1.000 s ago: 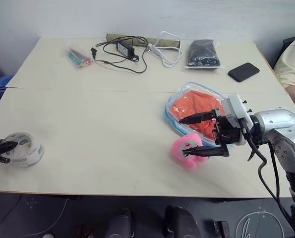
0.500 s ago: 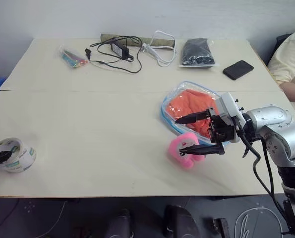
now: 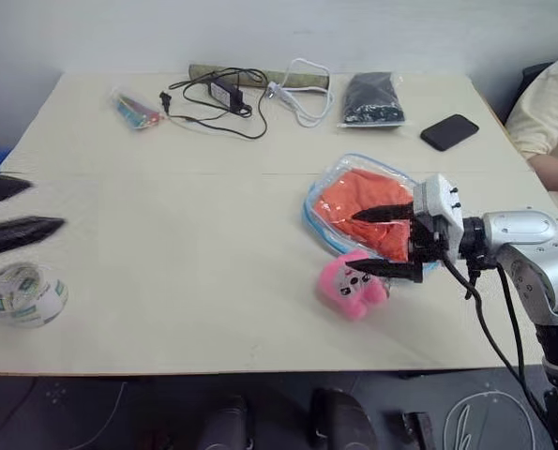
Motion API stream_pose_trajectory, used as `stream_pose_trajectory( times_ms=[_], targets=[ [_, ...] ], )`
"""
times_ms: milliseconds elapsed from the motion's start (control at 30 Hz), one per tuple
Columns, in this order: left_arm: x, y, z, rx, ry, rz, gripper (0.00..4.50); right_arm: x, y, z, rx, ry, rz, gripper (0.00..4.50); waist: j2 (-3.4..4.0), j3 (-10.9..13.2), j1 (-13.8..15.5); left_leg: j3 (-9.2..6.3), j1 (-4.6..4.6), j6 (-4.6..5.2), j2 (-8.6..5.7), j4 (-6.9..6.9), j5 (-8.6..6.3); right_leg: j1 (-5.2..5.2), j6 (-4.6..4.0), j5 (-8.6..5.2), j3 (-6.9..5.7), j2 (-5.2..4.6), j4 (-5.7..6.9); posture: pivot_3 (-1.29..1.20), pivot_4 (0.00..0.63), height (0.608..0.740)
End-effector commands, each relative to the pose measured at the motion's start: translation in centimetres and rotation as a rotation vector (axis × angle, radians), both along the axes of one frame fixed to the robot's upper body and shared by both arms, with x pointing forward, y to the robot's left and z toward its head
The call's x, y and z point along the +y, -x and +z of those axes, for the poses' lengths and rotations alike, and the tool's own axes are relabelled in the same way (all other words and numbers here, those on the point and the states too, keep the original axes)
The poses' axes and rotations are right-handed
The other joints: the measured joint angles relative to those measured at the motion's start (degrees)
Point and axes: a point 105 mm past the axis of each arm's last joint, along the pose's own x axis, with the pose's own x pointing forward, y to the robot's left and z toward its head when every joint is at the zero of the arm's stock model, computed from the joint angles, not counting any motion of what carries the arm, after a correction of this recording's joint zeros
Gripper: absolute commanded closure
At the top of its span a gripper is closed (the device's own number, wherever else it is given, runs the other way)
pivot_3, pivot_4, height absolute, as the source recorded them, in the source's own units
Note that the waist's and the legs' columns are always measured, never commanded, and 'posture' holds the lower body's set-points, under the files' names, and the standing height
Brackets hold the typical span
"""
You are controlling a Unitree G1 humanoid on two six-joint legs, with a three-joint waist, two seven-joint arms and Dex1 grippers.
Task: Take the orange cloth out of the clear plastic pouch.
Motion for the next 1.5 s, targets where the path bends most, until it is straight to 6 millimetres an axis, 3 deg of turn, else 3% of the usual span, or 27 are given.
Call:
stream_pose_trajectory(
  times_ms=[33,133,233,333,433,700,1000,1100,1167,1500],
  targets=[
    [-3.9,-0.4,-2.3,-0.011,-0.209,-0.247,0.04,0.4,1.1,1.3,-0.024,-0.013,0.044,0.0,0.0,0.0,0.08,0.0,-0.01,-0.03,0.03,0.0,0.01,-0.02,-0.02,-0.01,-0.01,0.05,0.0,0.0,0.15,0.74],
    [-6.0,-3.4,-3.2,-0.1,-0.301,-0.356,0.04,0.1,2.3,2.0,-0.021,-0.026,0.098,0.0,0.0,0.0,0.71,0.04,-0.05,-0.02,-0.03,0.02,0.01,-0.05,-0.03,0.0,0.02,0.09,0.02,0.0,0.15,0.74],
    [-8.3,-5.6,-2.7,-0.155,-0.295,-0.461,0.04,-0.3,1.7,2.5,-0.064,-0.015,0.046,0.0,-0.03,-0.01,1.23,0.22,-0.09,0.04,-0.36,0.11,0.04,0.0,-0.01,0.06,0.0,0.07,0.03,0.0,0.15,0.74],
    [-9.2,-5.2,-2.5,-0.132,-0.291,-0.565,0.04,0.2,1.1,2.1,-0.085,0.013,-0.004,0.0,-0.07,-0.02,0.94,0.34,-0.13,0.11,-0.39,0.12,0.02,-0.03,0.02,0.09,0.01,0.05,0.0,0.0,0.15,0.74],
    [-9.0,-4.6,-2.2,-0.095,-0.27,-0.6,0.04,2.6,0.8,1.4,-0.063,-0.001,-0.023,0.0,-0.07,-0.02,0.12,0.34,-0.28,0.11,-0.35,0.06,0.02,-0.33,0.02,0.09,0.04,0.05,-0.01,0.0,0.15,0.74],
    [-8.4,-3.9,-2.1,-0.056,-0.247,-0.57,0.04,7.3,-3.5,-2.7,-0.058,0.073,-0.322,0.0,-0.08,-0.03,-0.61,0.22,-0.46,0.07,-0.31,0.14,0.06,-0.62,0.01,0.08,0.12,0.06,0.19,0.0,0.15,0.74],
    [-8.1,-3.5,-2.2,-0.062,-0.242,-0.518,0.04,7.0,-6.4,-2.7,-0.223,0.121,-0.527,0.0,-0.08,-0.03,0.0,0.13,-0.61,0.09,-0.36,0.17,0.07,-0.69,0.01,0.08,0.04,0.02,0.15,0.0,0.15,0.74],
    [-8.1,-3.4,-2.1,-0.068,-0.235,-0.506,0.04,7.9,-5.4,-0.9,-0.209,0.033,-0.462,0.0,-0.08,-0.03,0.02,0.13,-0.61,0.09,-0.35,0.16,0.07,-0.69,0.01,0.08,0.03,0.03,0.16,0.0,0.15,0.74],
    [-8.1,-3.4,-2.0,-0.072,-0.229,-0.5,0.04,7.4,-5.5,-0.7,-0.203,0.035,-0.489,0.0,-0.08,-0.03,0.05,0.12,-0.64,0.09,-0.35,0.16,0.07,-0.71,0.01,0.08,0.03,0.03,0.15,0.0,0.15,0.74],
    [-8.8,-3.9,-1.9,-0.1,-0.215,-0.507,0.04,6.3,-8.3,-4.5,-0.191,0.135,-0.601,0.0,-0.09,-0.03,-0.09,0.15,-0.65,0.09,-0.36,0.17,0.07,-0.71,0.01,0.08,0.01,0.04,0.16,0.0,0.15,0.74]
  ],
)
